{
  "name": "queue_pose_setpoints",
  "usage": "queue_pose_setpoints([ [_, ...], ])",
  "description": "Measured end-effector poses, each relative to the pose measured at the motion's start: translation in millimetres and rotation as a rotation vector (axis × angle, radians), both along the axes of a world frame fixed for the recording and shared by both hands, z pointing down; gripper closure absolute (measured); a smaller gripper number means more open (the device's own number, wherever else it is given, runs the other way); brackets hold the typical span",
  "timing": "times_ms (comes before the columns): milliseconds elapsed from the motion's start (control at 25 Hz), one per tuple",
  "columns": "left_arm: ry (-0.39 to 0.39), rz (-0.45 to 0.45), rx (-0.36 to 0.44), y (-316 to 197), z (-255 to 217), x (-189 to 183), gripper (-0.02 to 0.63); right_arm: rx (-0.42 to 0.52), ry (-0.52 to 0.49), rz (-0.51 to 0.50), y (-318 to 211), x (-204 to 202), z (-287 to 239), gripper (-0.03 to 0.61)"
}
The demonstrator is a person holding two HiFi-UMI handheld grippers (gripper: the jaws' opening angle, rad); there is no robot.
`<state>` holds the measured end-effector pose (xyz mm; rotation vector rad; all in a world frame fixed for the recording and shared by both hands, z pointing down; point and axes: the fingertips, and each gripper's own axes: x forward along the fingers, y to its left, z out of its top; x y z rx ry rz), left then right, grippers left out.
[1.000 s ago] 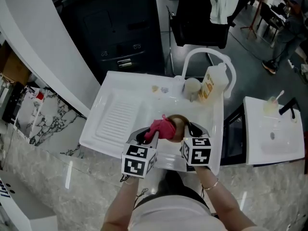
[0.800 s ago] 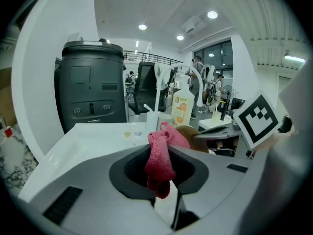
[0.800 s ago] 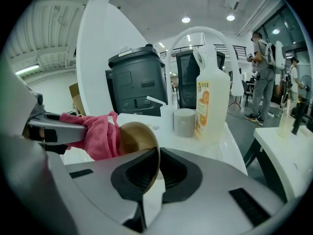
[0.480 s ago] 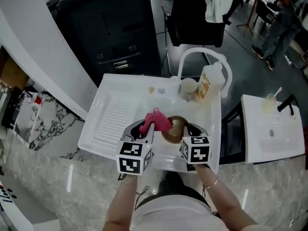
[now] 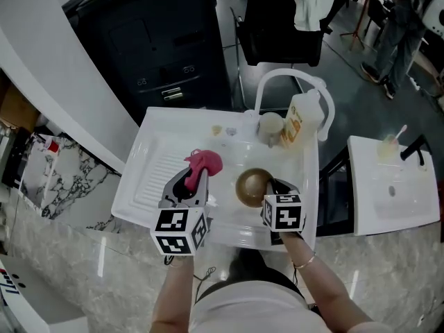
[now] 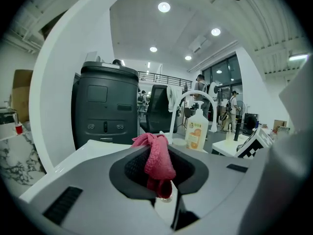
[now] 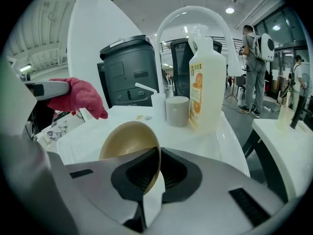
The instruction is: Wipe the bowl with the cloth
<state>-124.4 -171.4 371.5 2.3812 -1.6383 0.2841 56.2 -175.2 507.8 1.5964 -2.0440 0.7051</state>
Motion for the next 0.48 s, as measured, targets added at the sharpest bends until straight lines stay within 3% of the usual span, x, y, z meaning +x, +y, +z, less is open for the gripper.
queue_pose_setpoints([
  [480,0.039,-0.058,-0.011,-6,13,-20,0.529,-0.1,0.004,0.051,-24,12,41,0.565],
])
